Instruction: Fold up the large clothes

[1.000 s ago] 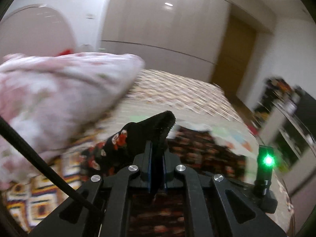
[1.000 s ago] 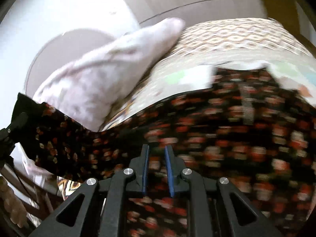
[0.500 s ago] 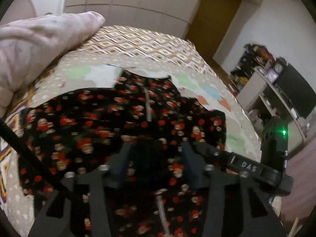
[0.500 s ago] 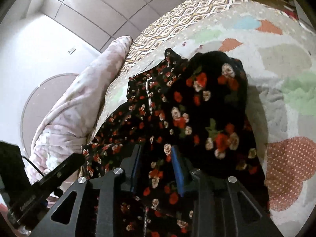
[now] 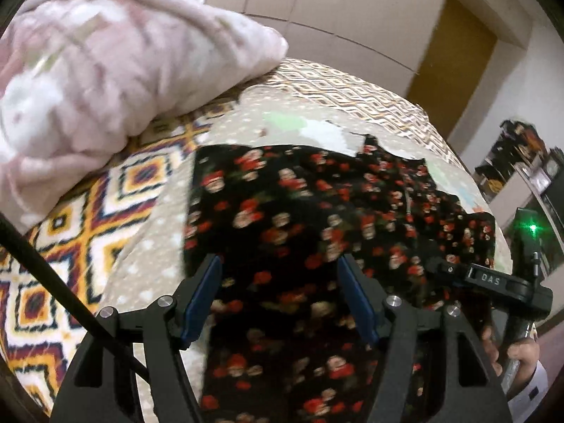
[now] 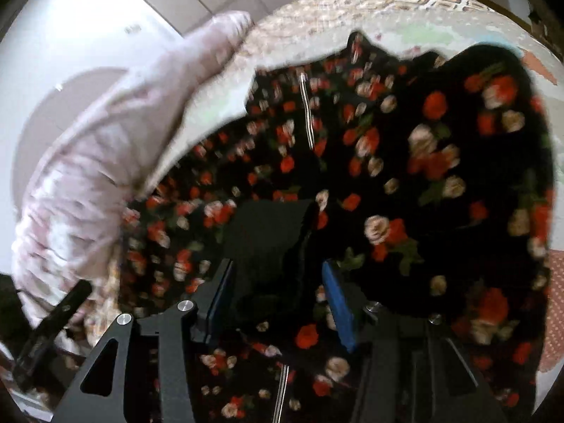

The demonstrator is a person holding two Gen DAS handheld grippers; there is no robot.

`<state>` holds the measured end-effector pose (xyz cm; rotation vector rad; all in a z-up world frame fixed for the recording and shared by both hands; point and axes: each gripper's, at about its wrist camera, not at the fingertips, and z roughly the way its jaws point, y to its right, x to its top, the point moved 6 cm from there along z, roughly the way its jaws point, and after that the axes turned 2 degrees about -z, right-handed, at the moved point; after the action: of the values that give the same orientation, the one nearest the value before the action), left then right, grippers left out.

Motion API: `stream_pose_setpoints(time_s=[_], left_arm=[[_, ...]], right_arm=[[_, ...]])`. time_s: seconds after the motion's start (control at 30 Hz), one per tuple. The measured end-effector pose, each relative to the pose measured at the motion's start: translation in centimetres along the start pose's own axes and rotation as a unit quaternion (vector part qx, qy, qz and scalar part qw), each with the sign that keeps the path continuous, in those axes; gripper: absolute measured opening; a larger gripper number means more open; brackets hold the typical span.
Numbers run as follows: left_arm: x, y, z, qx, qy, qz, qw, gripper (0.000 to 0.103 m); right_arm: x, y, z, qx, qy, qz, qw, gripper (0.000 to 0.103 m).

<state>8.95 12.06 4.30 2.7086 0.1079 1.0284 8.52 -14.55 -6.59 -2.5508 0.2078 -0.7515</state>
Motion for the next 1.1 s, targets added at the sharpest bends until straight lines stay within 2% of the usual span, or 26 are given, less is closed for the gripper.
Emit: stream_pose_setpoints(time_s=[0.03,0.07,0.1,0.13,0.23,0.37,0.47,0.53,0.67,0.77,0.9,1.03,1.1], left_arm=[[-0.1,-0.5,0.0,0.003,0.001,-0.002,1.0,0.067],[-0.2,-0.9,-0.1,0.005,0.003,-0.005,1.0,0.067],[-0.1,-1.3,-0.1,0.007,0.005,-0.009,0.9999,0.067],[0.0,-1.5,-0.1,0.008,0.006,-0.013,0.9999,0.067],[0.6,-2.0,-0.4,0.005,0.015,-0.027,0.9995,0.067],[2.1,-1.1,-0.6,0.005,0.027,-0.025,0.9993,0.068],[3.4,-0.1,0.0,0.007,0.034,-0.022,0.9992,0.072],[4.1,0.6,0.8,0.003,0.031,-0.022,0.9993,0.073],[4.9,2.1,3.8,0.001,0.009,-0.017,0.9998,0.073],[4.6,3.3,6.8,0.017,-0.011,0.007,0.9998,0.073],[3.5,4.1,10.3,0.051,-0.036,0.042,0.9972,0.073],[2.4,3.9,12.0,0.055,-0.04,0.053,0.9963,0.074],[2.2,3.5,12.6,0.058,-0.038,0.054,0.9961,0.08]], right_arm=[[0.0,-0.3,0.2,-0.007,0.004,-0.006,1.0,0.055],[0.0,-0.7,0.2,-0.009,0.007,-0.013,1.0,0.05],[0.0,-1.3,0.1,-0.004,0.007,-0.019,1.0,0.023],[-0.1,-1.8,-0.2,-0.008,0.004,-0.027,1.0,0.009],[0.2,-3.5,-2.3,-0.031,0.031,-0.067,0.997,0.007],[1.8,-5.4,-6.7,-0.014,0.085,-0.083,0.993,0.007],[3.3,-4.7,-10.3,-0.009,0.119,-0.076,0.99,0.006],[4.0,-3.0,-11.5,-0.029,0.128,-0.066,0.989,0.006],[4.4,3.0,-11.8,-0.083,0.12,-0.022,0.989,0.006],[3.9,7.2,-10.4,-0.105,0.096,0.008,0.99,0.006],[3.2,10.5,-8.4,-0.108,0.079,0.039,0.99,0.006],[2.9,12.3,-6.9,-0.101,0.074,0.066,0.99,0.005],[2.6,12.7,-6.7,-0.094,0.074,0.074,0.99,0.004]])
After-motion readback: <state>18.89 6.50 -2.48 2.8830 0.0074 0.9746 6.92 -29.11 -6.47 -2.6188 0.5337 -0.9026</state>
